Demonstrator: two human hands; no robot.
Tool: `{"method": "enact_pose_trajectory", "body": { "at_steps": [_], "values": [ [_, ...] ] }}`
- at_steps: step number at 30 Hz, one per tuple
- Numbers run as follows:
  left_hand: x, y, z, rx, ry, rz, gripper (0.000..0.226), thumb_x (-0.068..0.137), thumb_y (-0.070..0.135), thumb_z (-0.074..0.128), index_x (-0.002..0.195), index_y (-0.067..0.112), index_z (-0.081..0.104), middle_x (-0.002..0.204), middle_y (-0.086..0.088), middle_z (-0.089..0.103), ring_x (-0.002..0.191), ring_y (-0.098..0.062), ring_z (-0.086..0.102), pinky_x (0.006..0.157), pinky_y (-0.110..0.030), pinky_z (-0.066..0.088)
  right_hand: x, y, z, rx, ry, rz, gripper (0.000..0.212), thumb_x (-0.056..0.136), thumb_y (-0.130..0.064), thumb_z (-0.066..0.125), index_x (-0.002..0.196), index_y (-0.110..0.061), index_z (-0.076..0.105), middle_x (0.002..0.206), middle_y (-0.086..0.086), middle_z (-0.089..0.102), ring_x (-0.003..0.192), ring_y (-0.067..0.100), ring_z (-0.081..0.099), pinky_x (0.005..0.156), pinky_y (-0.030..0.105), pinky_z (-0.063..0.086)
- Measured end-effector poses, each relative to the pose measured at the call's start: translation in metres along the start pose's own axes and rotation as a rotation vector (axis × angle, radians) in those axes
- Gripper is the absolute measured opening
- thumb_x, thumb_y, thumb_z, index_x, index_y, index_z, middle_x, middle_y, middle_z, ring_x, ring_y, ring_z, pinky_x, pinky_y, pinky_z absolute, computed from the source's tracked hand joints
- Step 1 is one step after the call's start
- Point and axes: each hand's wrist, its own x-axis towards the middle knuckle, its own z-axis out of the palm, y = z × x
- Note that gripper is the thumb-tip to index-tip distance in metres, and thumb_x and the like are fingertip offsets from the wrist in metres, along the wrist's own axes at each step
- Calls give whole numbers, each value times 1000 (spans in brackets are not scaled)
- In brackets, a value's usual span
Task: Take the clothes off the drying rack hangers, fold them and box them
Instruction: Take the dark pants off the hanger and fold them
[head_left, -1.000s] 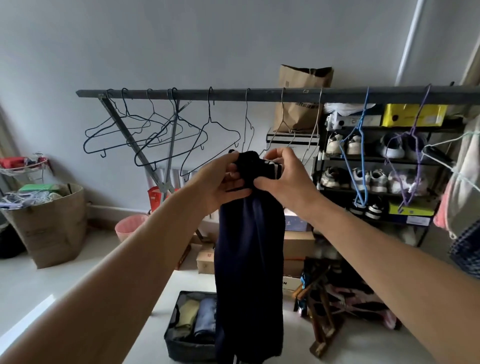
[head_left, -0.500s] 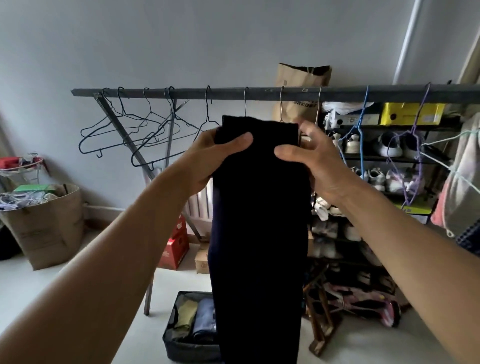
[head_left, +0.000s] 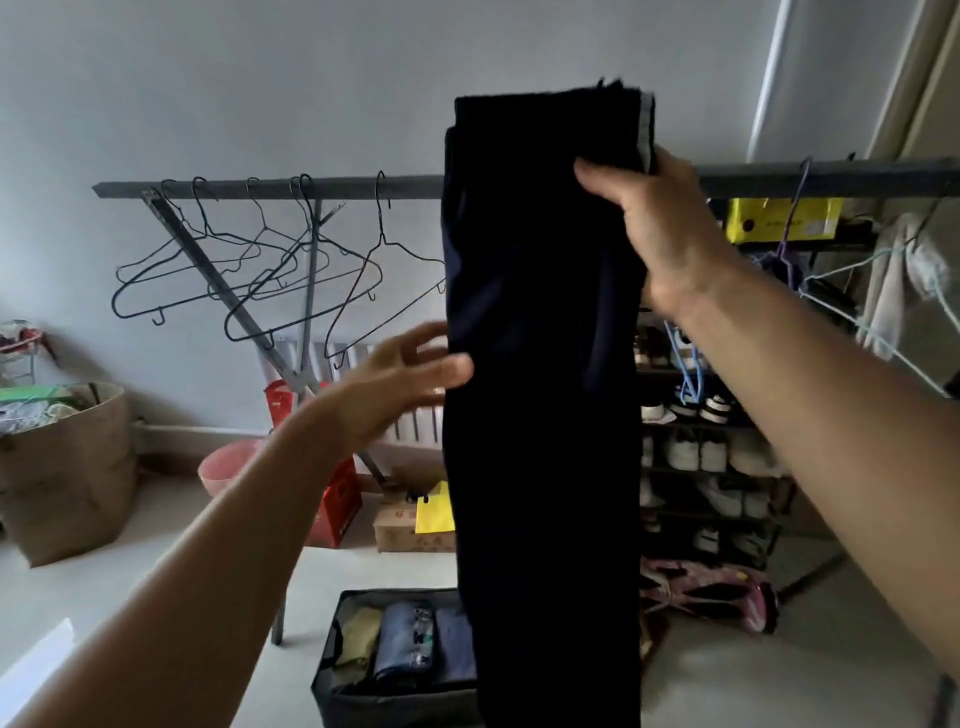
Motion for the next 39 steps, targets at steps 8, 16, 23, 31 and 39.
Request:
{"method": "enact_pose_trajectory", "body": {
  "at_steps": [8,16,23,31,39],
  "values": [
    [-14,-45,38,65,41,-127,26,84,22,70,103,5,70,98,-11,74,89,-23,70,79,-27,52,18,-34,-2,-131,16,-149,9,83,-8,68,90,-13,70,81,2,72,82,20,72,77,33,59],
    [-38,-45,21,-633,105,-216,56,42,26,87,91,5,71,81,-12,66,68,-25,63,64,-32,52,30,-50,-26,-267,13,-36,14,92,-21,60,95,-9,68,84,3,70,79,20,73,76,35,60],
    [-79,-44,32,-903,15,-28,53,61,37,88,99,2,75,94,-17,72,87,-28,70,83,-36,55,48,-6,24,-134,37,197,51,75,-27,69,121,-6,61,101,11,70,84,26,71,78,46,60],
    [-135,-19,20,-745,563,-121,31,29,15,85,57,6,74,59,-13,69,49,-21,67,43,-25,53,33,60,98,-60,-145,492,20,89,-18,59,105,-8,64,96,10,69,85,24,68,80,35,58],
    [-164,8,-8,-718,737,-6,22,59,17,67,76,5,75,64,-8,69,50,-14,67,44,-22,52,-70,115,107,308,-678,838,91,96,-63,11,50,-14,71,43,0,54,35,12,53,38,19,43]
  ]
}}
